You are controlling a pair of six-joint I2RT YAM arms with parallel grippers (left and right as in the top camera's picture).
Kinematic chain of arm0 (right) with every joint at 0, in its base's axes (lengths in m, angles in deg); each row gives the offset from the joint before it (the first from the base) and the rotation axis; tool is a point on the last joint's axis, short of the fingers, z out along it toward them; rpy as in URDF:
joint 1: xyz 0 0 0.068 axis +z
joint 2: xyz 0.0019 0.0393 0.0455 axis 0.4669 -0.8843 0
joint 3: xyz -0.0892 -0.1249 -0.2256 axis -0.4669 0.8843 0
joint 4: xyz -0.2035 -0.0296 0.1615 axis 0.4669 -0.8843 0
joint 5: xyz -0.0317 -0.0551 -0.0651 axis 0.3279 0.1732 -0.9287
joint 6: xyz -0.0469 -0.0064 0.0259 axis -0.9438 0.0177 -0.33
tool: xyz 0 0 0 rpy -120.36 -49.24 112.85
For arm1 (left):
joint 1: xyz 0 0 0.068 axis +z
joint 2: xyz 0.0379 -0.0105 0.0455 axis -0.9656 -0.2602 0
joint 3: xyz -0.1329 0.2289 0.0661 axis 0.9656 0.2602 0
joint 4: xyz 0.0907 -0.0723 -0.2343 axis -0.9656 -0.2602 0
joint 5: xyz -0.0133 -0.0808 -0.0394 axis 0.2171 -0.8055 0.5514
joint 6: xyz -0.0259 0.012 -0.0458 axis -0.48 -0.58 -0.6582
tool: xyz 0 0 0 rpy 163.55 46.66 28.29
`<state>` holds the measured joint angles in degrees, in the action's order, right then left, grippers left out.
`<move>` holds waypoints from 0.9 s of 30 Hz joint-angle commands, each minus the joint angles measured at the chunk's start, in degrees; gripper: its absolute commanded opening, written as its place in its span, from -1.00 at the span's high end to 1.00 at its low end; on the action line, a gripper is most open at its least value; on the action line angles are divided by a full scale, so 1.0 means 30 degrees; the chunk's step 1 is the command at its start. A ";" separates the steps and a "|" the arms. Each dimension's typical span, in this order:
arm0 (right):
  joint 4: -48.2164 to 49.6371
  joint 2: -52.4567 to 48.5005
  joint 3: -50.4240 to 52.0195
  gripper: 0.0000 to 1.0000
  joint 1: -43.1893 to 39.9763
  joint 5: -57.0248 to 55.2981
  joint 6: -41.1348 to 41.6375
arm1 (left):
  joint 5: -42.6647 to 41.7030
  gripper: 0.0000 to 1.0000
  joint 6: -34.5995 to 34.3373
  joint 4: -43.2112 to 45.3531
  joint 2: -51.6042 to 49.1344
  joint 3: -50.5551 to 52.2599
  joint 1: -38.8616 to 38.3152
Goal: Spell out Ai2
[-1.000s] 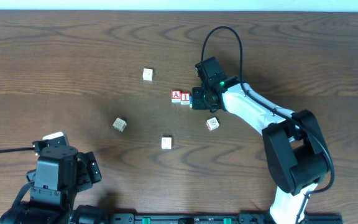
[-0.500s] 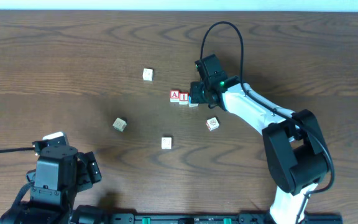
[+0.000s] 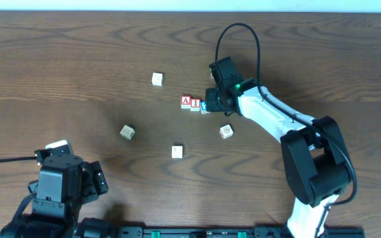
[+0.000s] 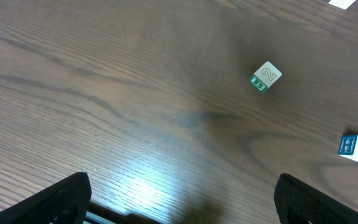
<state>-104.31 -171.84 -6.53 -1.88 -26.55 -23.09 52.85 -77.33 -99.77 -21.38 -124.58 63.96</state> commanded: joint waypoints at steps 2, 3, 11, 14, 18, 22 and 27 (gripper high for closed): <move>-0.0175 -0.0146 -0.0284 0.97 0.0219 0.0889 0.0182 | 0.0015 -0.91 -0.0080 0.0022 0.0051 -0.0080 0.0058; -0.0146 -0.0146 -0.0284 0.97 0.0240 0.0976 0.0313 | 0.0015 -0.91 -0.0080 0.0022 0.0051 -0.0080 0.0058; -0.0204 -0.0146 -0.0284 0.97 0.0379 0.1464 0.0313 | 0.0015 -0.91 -0.0080 0.0022 0.0051 -0.0080 0.0058; -0.0219 -0.0146 -0.0284 0.97 0.0379 0.1464 0.0313 | 0.0015 -0.91 -0.0080 0.0022 0.0051 -0.0080 0.0058; -0.0277 -0.0146 -0.0284 0.97 0.0372 0.1435 0.0313 | 0.0015 -0.91 -0.0080 0.0022 0.0051 -0.0080 0.0058; -0.0204 -0.0146 -0.0284 0.97 0.0350 0.0554 0.0306 | 0.0015 -0.91 -0.0080 0.0022 0.0051 -0.0080 0.0058; 0.0882 -0.0146 -0.0284 0.98 0.0080 -0.0721 -0.0306 | 0.0015 -0.91 -0.0080 0.0022 0.0051 -0.0080 0.0058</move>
<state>-103.26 -171.84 -6.53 -1.20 -25.72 -23.14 52.85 -77.33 -99.75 -21.38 -124.58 63.96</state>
